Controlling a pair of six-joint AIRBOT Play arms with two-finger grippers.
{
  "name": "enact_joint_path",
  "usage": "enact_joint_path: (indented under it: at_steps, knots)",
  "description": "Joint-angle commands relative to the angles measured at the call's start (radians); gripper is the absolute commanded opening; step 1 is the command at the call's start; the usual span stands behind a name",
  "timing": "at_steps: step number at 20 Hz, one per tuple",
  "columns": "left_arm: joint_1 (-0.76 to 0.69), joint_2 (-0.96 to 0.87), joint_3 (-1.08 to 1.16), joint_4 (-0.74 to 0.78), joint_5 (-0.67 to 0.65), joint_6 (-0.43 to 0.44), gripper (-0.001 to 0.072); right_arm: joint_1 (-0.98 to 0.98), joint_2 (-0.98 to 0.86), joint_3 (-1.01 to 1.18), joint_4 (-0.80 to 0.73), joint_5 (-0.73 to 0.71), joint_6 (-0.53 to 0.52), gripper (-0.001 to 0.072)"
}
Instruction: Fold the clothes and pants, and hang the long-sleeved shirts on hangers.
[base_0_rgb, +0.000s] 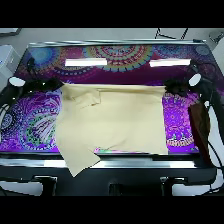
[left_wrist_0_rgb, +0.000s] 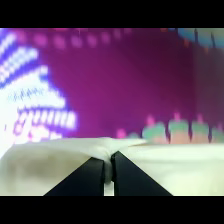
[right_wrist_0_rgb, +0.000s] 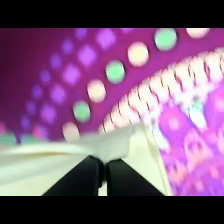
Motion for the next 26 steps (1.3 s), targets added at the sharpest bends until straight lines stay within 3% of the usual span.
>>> enact_joint_path:
  at_steps: [1,3,6,16,17,18,19,20,22,24,26]
  knots:
    - [0.061,0.061,-0.005,0.217,-0.491,-0.082,0.0023,-0.008,0.040,-0.009,-0.036,0.493,-0.139,0.0041]
    - [0.061,0.061,-0.054,0.297,-0.558,-0.092,0.0024,-0.001,0.040,-0.089,-0.068,0.543,-0.150,0.0041]
    - [0.059,0.052,-0.139,0.297,-0.510,-0.082,0.0023,-0.003,0.039,-0.186,-0.080,0.479,-0.151,0.0040]
    - [0.040,0.002,-0.150,0.297,-0.503,-0.080,0.0034,-0.003,0.040,-0.187,-0.066,0.476,-0.113,0.0061]
    - [0.045,0.004,-0.146,0.297,-0.508,-0.081,0.0200,-0.008,0.040,-0.183,-0.068,0.489,-0.105,0.0231]
    - [0.056,0.005,-0.129,0.297,-0.536,-0.081,0.0555,-0.022,0.041,-0.170,-0.056,0.517,-0.105,0.0406]
    - [0.077,0.007,-0.103,0.298,-0.587,-0.080,0.0645,-0.047,0.042,-0.146,-0.039,0.566,-0.115,0.0491]
    - [0.102,0.016,-0.079,0.298,-0.637,-0.080,0.0645,-0.081,0.047,-0.124,-0.039,0.625,-0.135,0.0562]
    - [0.169,0.058,-0.075,0.301,-0.704,-0.080,0.0624,-0.163,0.080,-0.121,-0.042,0.732,-0.143,0.0565]
    - [0.228,0.124,-0.165,0.308,-0.717,-0.076,0.0488,-0.215,0.146,-0.193,-0.049,0.751,-0.166,0.0565]
    - [0.268,0.202,-0.359,0.327,-0.705,-0.052,0.0488,-0.224,0.219,-0.304,-0.075,0.692,-0.182,0.0565]
